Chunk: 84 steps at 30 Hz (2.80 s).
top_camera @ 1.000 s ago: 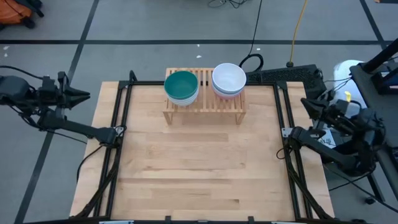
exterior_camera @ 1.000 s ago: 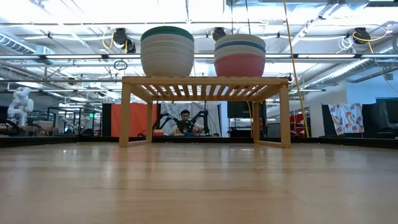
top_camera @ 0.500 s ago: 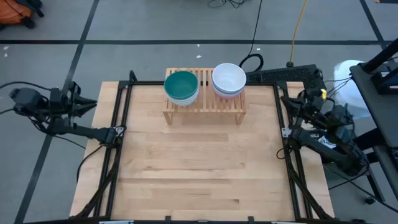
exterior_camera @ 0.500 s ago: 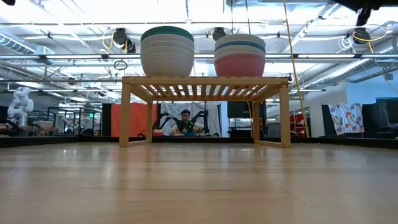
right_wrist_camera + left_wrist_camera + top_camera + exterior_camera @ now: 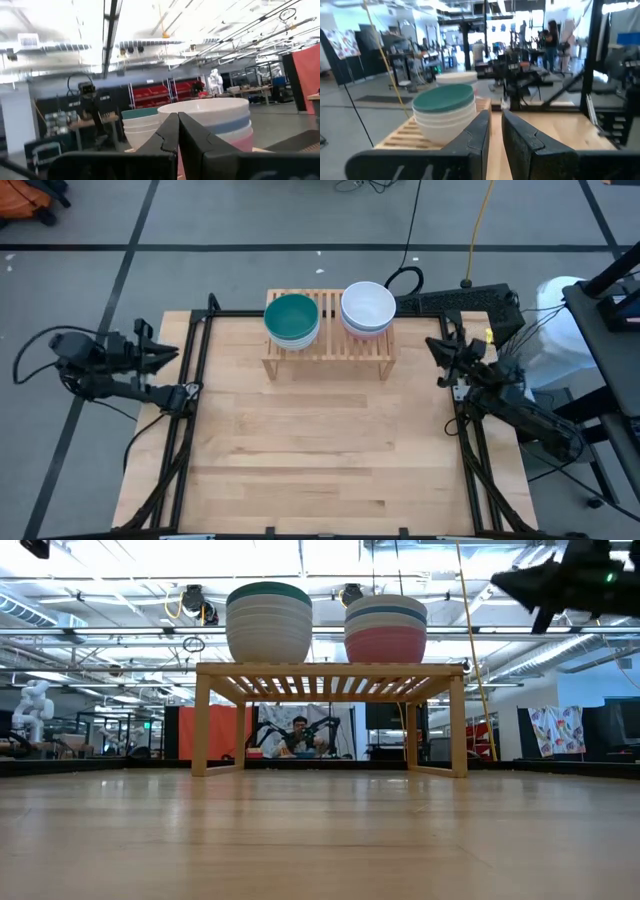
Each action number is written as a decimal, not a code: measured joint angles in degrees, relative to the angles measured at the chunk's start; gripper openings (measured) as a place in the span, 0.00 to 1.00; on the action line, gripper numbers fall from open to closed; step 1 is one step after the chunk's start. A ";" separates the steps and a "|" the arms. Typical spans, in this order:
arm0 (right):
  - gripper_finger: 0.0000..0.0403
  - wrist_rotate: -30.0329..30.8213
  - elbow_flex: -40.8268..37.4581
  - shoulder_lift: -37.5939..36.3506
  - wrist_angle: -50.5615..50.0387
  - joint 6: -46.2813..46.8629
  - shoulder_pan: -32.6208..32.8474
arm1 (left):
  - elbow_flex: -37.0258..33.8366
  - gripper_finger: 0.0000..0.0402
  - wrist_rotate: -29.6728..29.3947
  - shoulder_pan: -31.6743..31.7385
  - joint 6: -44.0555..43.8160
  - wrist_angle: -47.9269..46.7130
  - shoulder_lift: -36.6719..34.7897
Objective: Place and stack bowls onto a shelf
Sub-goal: Return to Home Position
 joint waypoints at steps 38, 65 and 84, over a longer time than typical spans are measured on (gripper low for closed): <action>0.00 -4.77 -8.34 0.72 -2.54 -4.99 0.00 | -41.19 0.14 -5.59 0.07 4.15 40.96 0.00; 0.00 -5.54 -8.41 2.43 -15.11 -7.05 0.00 | -47.14 0.14 -5.55 0.06 7.44 43.06 0.08; 0.00 -5.64 -8.41 2.43 -15.44 -7.05 0.00 | -47.14 0.14 -5.55 0.05 7.43 43.01 0.09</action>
